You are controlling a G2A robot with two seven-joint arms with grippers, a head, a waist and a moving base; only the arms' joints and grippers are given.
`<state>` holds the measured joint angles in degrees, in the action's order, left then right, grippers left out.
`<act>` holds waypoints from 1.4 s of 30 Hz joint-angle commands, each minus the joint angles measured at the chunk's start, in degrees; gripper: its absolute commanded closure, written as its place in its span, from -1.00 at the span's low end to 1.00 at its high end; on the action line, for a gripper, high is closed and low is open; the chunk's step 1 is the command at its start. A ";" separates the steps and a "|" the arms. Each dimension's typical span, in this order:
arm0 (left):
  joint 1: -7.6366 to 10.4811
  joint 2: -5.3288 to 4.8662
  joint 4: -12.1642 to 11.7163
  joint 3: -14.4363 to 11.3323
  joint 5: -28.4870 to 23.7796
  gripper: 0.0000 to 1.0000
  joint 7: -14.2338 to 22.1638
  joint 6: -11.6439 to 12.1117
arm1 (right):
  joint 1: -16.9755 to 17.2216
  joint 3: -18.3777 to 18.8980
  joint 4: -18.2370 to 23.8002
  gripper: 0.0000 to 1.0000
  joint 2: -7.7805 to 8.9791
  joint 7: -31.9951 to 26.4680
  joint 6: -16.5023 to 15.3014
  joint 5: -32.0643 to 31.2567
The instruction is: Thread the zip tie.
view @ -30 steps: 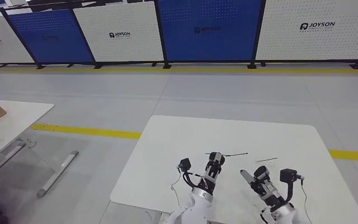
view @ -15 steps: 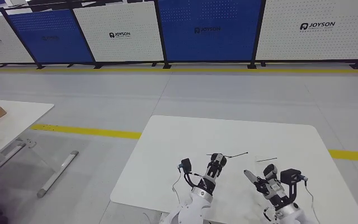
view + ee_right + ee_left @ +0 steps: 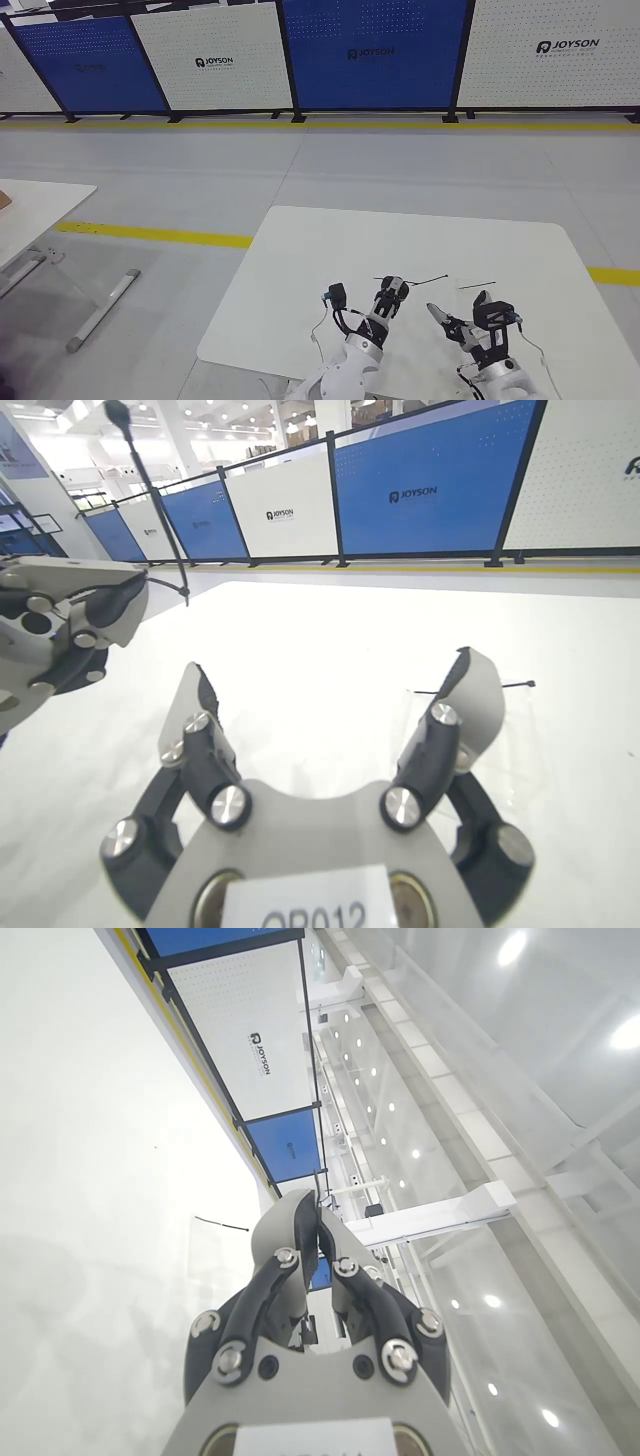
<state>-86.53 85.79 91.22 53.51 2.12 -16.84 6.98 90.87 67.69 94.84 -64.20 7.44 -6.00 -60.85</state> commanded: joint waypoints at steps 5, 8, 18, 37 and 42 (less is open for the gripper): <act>0.10 -0.08 0.09 -0.24 0.85 1.00 0.93 0.09 | -0.47 -0.54 -0.62 -1.00 -0.20 -0.62 -0.46 -0.25; -0.21 -0.09 0.47 -0.85 1.57 1.00 1.21 0.42 | -1.55 -0.92 -1.49 -1.00 -0.39 -3.05 -3.77 2.64; -0.30 -0.09 0.66 -1.02 1.69 1.00 1.14 0.40 | -2.23 -1.34 -1.91 -1.00 -0.56 -4.77 -4.97 3.50; 0.32 0.20 0.19 -3.22 6.67 1.00 -1.65 -0.14 | -2.68 -1.57 -3.12 0.10 -1.70 -2.18 -8.83 10.68; 0.32 0.20 0.19 -3.22 6.67 1.00 -1.65 -0.14 | -2.92 -1.79 -3.29 0.14 -1.90 -2.51 -9.53 10.90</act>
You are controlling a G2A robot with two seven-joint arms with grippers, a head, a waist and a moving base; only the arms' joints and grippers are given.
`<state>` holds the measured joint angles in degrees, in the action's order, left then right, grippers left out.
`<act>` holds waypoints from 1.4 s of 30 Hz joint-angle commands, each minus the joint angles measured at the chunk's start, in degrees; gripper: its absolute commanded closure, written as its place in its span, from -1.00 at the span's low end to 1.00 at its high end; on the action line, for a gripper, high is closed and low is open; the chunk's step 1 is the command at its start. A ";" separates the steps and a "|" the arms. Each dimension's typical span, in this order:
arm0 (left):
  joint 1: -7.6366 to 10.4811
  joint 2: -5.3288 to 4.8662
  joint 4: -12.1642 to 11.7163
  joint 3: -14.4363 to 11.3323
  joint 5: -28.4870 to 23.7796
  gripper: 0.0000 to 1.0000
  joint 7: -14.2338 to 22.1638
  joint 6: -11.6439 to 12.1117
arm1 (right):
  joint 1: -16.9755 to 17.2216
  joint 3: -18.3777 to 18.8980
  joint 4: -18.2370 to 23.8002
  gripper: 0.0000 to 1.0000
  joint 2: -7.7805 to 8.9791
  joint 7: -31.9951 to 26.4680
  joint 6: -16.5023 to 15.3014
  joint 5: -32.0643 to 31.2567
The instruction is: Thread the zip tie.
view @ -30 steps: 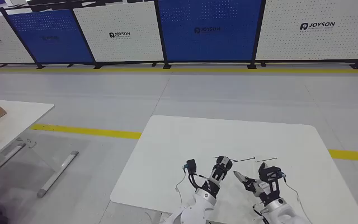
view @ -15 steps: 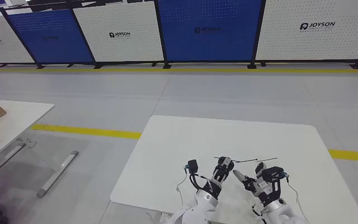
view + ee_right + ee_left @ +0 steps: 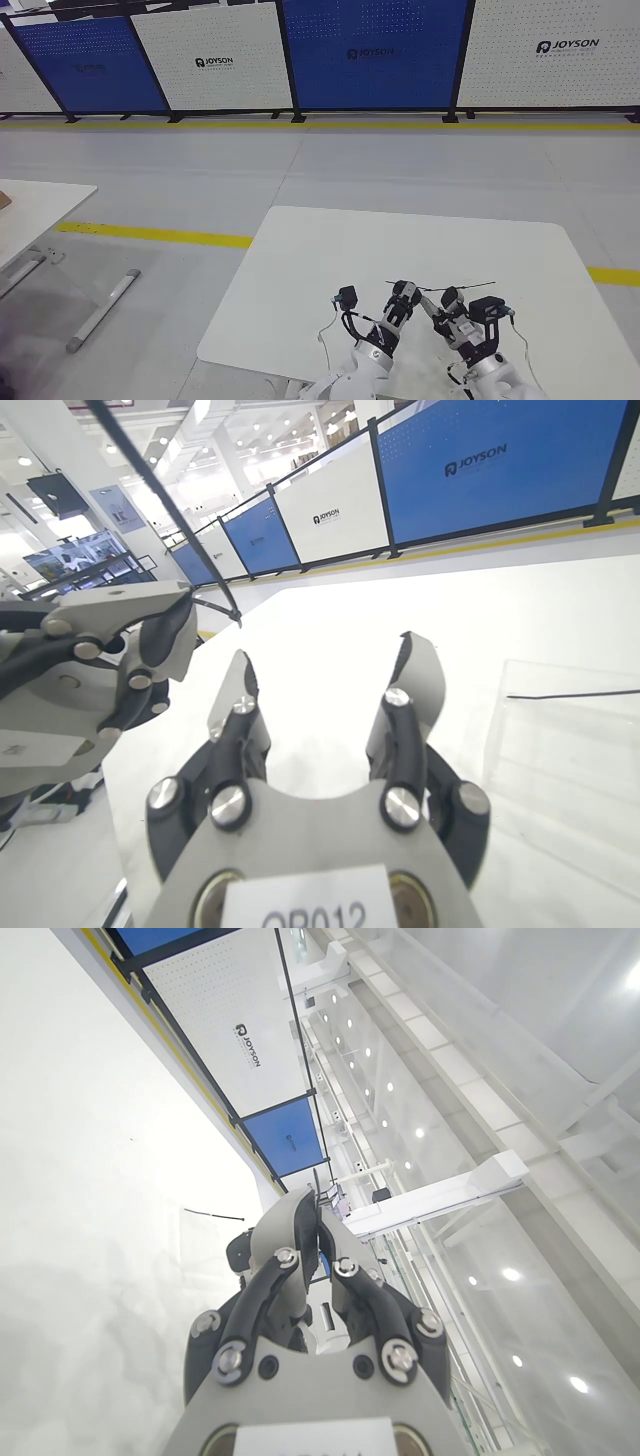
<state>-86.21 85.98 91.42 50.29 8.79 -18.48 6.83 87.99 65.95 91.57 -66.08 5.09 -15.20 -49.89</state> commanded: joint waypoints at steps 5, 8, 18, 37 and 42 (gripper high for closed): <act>0.00 0.00 0.00 0.00 0.00 1.00 0.00 0.00 | -0.08 0.06 -0.02 0.16 -0.06 -0.94 -3.14 0.74; 0.00 0.00 0.00 0.00 0.00 1.00 0.00 0.00 | -0.10 0.40 0.05 0.18 -0.10 -0.82 -4.15 1.57; 0.00 0.00 0.00 0.00 0.00 1.00 0.00 0.00 | -0.09 0.13 0.93 0.26 0.04 -0.70 -4.28 2.33; 0.00 0.00 0.00 0.00 0.00 1.00 0.00 0.00 | -1.30 -0.54 1.34 0.58 -0.06 -0.39 -4.28 2.19; 0.00 0.00 0.00 0.00 0.00 1.00 0.00 0.00 | -1.66 -0.64 1.25 0.66 -0.21 -0.66 -4.28 2.18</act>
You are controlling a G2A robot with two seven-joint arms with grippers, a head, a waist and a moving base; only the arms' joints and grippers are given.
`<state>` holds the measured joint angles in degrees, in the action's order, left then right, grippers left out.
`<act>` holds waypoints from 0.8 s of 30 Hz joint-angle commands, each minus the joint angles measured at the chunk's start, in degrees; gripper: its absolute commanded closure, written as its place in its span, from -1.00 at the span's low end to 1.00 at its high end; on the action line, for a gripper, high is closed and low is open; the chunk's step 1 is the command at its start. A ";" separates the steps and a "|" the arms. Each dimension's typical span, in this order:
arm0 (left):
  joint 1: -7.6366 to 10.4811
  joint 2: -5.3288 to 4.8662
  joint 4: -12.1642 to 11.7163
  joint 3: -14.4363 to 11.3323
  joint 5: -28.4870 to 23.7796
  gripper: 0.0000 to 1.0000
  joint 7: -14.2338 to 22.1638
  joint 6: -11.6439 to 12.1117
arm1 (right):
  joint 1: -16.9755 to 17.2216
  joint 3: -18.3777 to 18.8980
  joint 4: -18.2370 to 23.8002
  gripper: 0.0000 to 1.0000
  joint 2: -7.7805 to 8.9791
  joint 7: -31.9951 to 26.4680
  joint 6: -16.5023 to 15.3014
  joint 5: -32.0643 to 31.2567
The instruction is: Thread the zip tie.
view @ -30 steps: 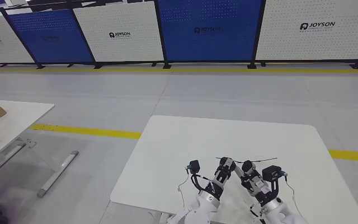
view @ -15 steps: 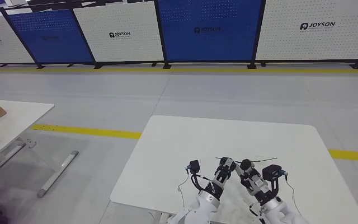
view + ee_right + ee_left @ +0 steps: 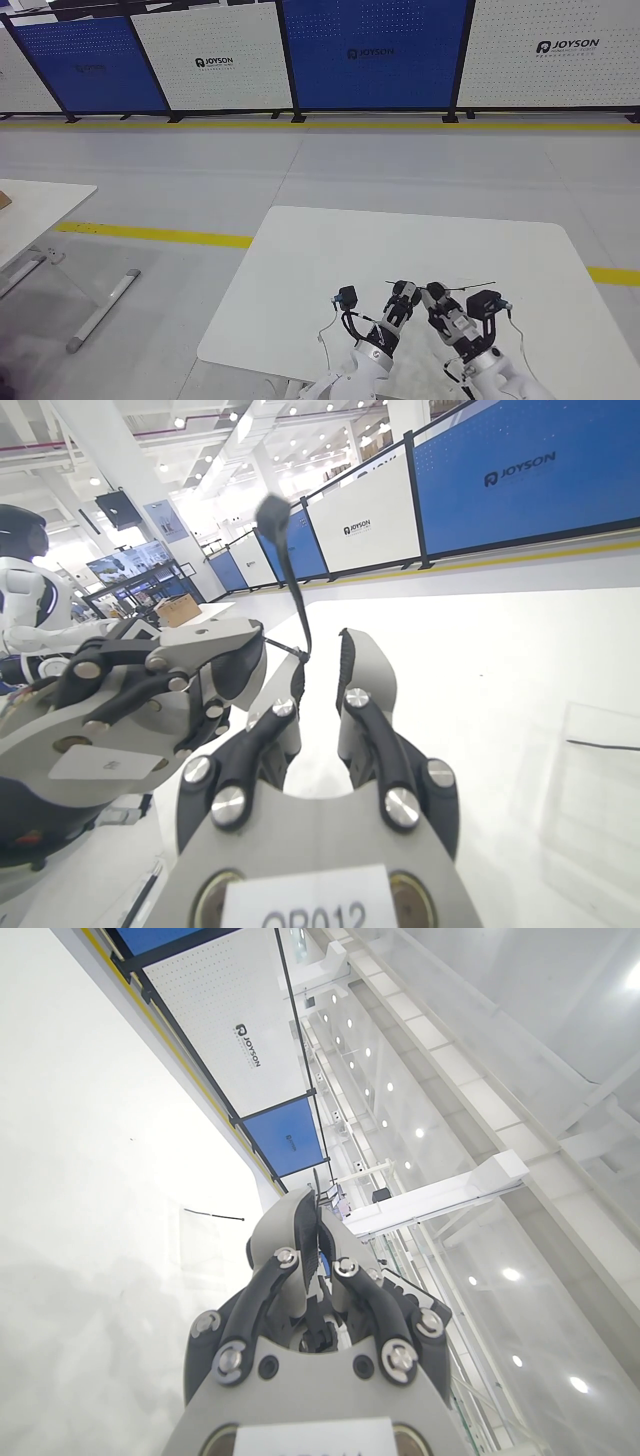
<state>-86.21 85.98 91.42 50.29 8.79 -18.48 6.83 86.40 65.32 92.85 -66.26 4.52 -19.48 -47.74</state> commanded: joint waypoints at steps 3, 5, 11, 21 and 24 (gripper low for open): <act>0.00 0.00 0.00 0.00 0.00 1.00 0.00 0.00 | -0.21 -0.02 -0.12 1.00 -0.09 -0.25 0.00 0.11; 0.00 0.00 0.00 0.00 0.00 1.00 0.00 0.00 | -0.29 0.00 -0.22 1.00 -0.14 -0.36 0.00 0.15; 0.00 0.00 0.00 0.00 0.00 1.00 0.00 0.00 | -0.32 0.04 -0.52 1.00 -0.24 -0.55 0.00 -0.31; 0.00 0.00 0.00 0.00 0.00 1.00 0.00 0.00 | -0.17 0.03 -1.18 1.00 -0.41 -1.11 0.00 -1.67; 0.00 0.00 0.00 0.00 0.00 1.00 0.00 0.00 | -0.17 0.07 -1.41 1.00 -0.47 -1.33 0.00 -2.00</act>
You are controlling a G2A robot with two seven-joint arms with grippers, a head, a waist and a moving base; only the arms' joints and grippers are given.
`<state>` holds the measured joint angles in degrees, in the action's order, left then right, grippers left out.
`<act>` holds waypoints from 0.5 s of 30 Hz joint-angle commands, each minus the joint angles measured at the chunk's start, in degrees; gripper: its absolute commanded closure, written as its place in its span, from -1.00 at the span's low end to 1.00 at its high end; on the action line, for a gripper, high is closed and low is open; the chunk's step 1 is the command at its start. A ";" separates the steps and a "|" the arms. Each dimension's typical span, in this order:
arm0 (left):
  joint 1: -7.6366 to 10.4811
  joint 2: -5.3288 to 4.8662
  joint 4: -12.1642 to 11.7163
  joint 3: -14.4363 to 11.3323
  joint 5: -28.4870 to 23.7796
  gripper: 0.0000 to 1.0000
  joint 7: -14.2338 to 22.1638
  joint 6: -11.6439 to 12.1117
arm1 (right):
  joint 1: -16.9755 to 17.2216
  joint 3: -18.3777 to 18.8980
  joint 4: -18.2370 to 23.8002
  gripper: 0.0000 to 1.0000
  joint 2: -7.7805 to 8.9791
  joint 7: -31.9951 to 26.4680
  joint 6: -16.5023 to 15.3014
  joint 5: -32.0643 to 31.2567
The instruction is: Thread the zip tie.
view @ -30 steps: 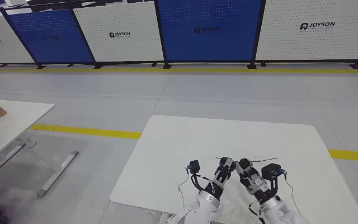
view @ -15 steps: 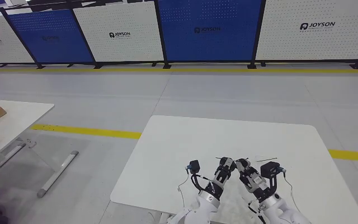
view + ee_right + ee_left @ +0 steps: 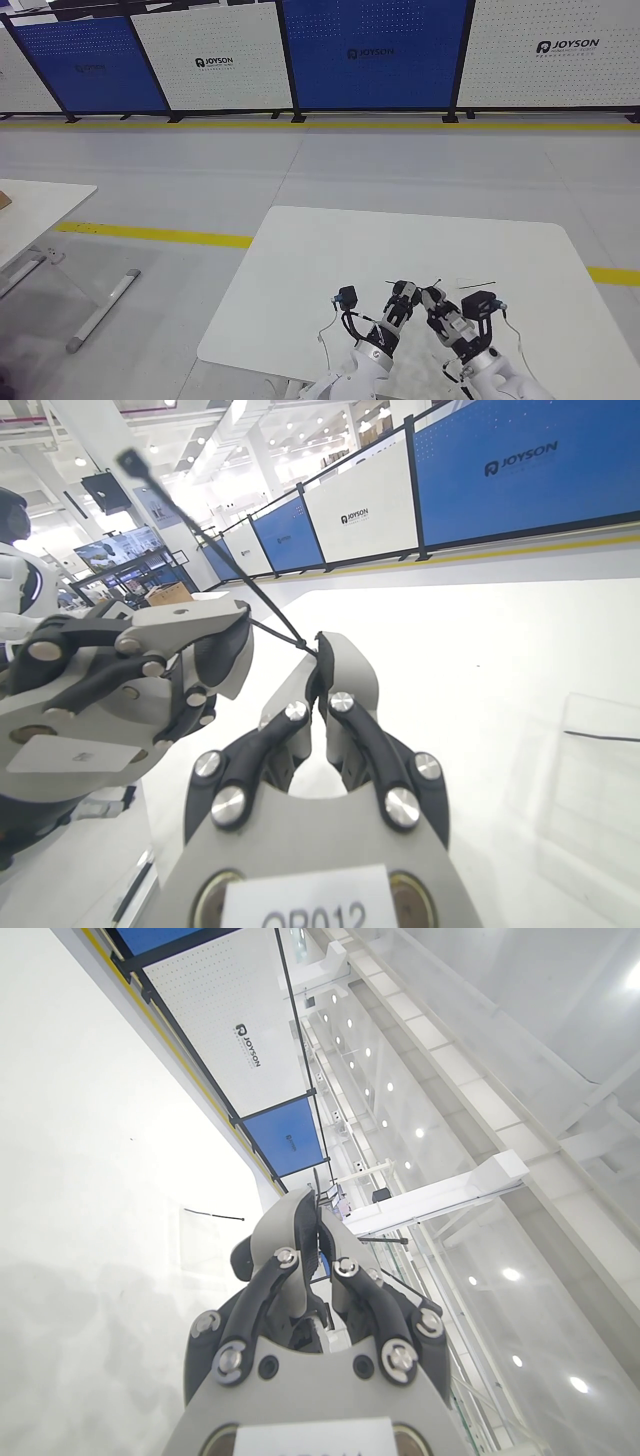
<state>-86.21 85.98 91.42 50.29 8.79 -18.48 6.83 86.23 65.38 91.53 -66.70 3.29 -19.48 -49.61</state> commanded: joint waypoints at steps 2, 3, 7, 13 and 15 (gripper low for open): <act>0.00 0.00 0.00 0.00 0.00 1.00 0.00 0.00 | -0.01 -0.03 -0.28 1.00 -0.06 -0.26 0.00 -0.37; 0.00 0.00 0.00 0.00 0.00 1.00 0.00 0.00 | -0.01 -0.09 -0.41 1.00 -0.08 -0.36 0.00 -0.50; 0.00 0.00 0.00 0.00 0.00 1.00 0.00 0.00 | -0.15 -0.50 -0.90 1.00 -0.22 -0.61 0.00 -1.04; 0.00 0.00 0.00 0.00 0.00 1.00 0.00 0.00 | -0.35 -1.03 -1.70 1.00 -0.35 -0.51 0.00 -1.40; 0.00 0.00 0.00 0.00 0.00 1.00 0.00 0.00 | -0.41 -1.18 -1.93 1.00 -0.36 -0.36 0.00 -1.40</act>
<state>-86.21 85.98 91.42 50.29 8.79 -18.48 6.83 85.85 64.27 89.70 -67.06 2.85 -19.48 -51.02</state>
